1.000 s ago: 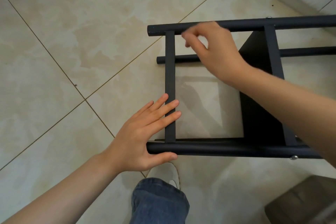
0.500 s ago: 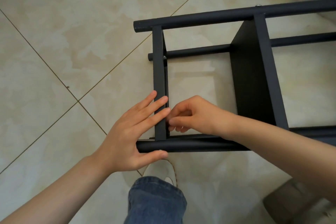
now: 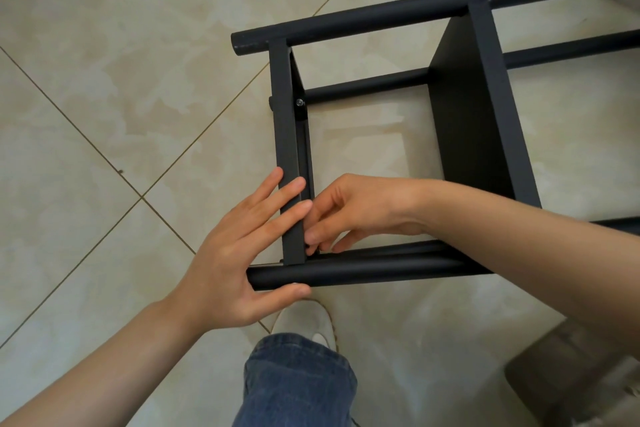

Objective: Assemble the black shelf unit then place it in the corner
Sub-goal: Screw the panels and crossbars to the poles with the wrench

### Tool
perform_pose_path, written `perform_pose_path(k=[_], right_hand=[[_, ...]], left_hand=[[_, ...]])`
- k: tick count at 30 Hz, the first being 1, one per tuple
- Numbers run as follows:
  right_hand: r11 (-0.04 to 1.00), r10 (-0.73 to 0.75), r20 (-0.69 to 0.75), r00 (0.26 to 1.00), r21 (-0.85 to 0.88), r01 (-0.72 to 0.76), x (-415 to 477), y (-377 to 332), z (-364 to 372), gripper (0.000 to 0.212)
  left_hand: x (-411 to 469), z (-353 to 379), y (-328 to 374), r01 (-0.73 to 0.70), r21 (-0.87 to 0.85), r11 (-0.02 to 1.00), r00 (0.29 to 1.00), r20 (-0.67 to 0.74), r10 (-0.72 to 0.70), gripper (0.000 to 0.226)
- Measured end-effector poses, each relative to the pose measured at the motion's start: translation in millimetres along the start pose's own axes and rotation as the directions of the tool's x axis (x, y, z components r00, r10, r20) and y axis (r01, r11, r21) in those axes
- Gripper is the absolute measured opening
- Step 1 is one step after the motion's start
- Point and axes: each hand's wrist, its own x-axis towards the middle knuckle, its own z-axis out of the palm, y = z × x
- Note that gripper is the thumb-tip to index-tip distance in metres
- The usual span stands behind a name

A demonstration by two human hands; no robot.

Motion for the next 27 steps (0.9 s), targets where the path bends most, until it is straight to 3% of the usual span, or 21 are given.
perform_pose_path(k=[8, 11, 22, 27], right_hand=[[0.998, 0.056, -0.010, 0.998, 0.036, -0.056, 5, 6, -2, 0.008], [0.999, 0.045, 0.024, 0.999, 0.001, -0.045, 9, 3, 0, 0.018], [0.996, 0.089, 0.096, 0.991, -0.017, -0.088, 17, 4, 0, 0.009], [0.989, 0.145, 0.117, 0.982, -0.001, -0.146, 18, 3, 3, 0.024]], left_hand=[[-1, 1, 0, 0.001, 0.008, 1.000, 1.000, 0.006, -0.001, 0.079], [0, 1, 0, 0.001, 0.000, 1.000, 1.000, 0.002, -0.001, 0.078], [1, 2, 0, 0.004, -0.021, 1.000, 1.000, -0.001, -0.004, 0.079], [1, 2, 1, 0.006, -0.030, 1.000, 1.000, -0.007, -0.006, 0.078]])
